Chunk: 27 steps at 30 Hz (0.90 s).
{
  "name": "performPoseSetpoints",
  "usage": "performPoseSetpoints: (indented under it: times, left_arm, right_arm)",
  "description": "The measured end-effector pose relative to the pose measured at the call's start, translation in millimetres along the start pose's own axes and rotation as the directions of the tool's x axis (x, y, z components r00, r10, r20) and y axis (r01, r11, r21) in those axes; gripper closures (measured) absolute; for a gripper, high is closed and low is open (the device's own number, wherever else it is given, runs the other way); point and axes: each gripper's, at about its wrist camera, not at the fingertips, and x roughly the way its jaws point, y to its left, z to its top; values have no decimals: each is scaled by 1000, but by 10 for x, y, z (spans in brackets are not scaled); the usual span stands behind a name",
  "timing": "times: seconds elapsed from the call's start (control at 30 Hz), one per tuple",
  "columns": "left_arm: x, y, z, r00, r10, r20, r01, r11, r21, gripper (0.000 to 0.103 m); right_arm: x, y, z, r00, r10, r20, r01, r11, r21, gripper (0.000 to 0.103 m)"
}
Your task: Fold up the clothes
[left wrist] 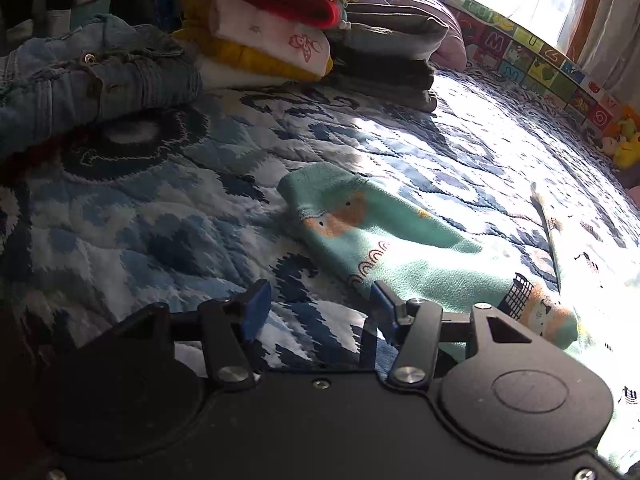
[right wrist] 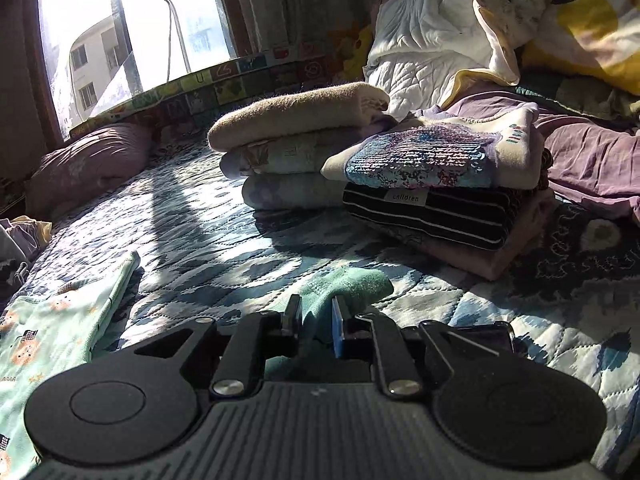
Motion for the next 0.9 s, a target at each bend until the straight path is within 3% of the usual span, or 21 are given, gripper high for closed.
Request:
performPoseSetpoints:
  times: [0.03, 0.2, 0.3, 0.37, 0.47, 0.5, 0.63, 0.73, 0.9]
  left_arm:
    - [-23, 1, -3, 1000, 0, 4, 0, 1000, -4, 49]
    - [-205, -42, -10, 999, 11, 44, -11, 1000, 1, 49]
    - [-339, -138, -6, 997, 2, 72, -3, 1000, 22, 49]
    - [-409, -254, -6, 997, -24, 76, 20, 998, 51, 49]
    - [-512, -518, -33, 993, -96, 70, 89, 990, 105, 49]
    - [-539, -620, -49, 990, -122, 66, 113, 985, 128, 49]
    - [-667, -1039, -166, 973, -224, 47, 208, 951, 231, 49]
    - [-743, -1289, -267, 956, -291, 24, 271, 917, 292, 49]
    - [-784, -1559, -425, 925, -379, -38, 374, 882, 288, 48]
  right_arm:
    - [-32, 8, 5, 1000, -13, 16, 13, 1000, -15, 76]
    - [-142, 267, -24, 998, -11, 62, 21, 986, -168, 75]
    - [-201, 595, -108, 993, 110, 45, -94, 958, -271, 73]
    - [-246, 879, -205, 978, 206, 5, -192, 917, -349, 73]
    - [-325, 1321, -412, 931, 354, -91, -356, 823, -443, 73]
    - [-321, 1383, -463, 923, 364, -122, -378, 807, -454, 74]
    - [-264, 1539, -685, 927, 285, -244, -373, 769, -519, 73]
    - [-322, 1375, -745, 950, 194, -245, -300, 788, -538, 65]
    - [-579, 1118, -811, 968, 168, -185, -239, 839, -488, 63]
